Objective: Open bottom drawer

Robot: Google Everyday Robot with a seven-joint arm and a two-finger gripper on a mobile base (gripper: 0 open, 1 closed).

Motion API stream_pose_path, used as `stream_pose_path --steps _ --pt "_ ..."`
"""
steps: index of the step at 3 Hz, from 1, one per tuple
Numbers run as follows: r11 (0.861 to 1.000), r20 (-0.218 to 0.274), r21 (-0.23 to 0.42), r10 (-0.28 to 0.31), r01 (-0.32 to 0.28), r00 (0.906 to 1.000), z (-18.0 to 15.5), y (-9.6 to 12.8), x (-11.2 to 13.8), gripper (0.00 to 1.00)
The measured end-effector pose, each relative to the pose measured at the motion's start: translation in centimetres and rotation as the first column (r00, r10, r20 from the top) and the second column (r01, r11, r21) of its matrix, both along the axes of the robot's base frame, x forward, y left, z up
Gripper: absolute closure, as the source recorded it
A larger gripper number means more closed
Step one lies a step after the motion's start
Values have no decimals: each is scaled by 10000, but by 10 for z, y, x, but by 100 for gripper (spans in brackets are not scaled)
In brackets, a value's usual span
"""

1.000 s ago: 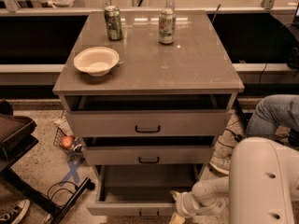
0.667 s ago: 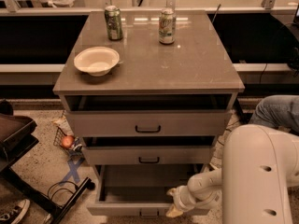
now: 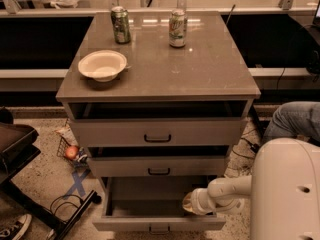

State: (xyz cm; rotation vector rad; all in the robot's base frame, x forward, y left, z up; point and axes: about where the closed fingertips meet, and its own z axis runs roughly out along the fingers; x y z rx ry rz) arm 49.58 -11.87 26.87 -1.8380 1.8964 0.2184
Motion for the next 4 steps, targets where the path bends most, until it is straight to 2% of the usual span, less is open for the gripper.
stream_pose_path --steps 1,2,3,4 --pt "9993 619 122 -370 363 9974 -5 -24 22 100" --pt "9954 891 -10 -949 953 9915 -20 -49 46 100" --pt "9959 810 -33 -900 905 9926 -25 -44 46 100" --pt "9974 442 -162 -697 705 9966 -48 -32 53 100"
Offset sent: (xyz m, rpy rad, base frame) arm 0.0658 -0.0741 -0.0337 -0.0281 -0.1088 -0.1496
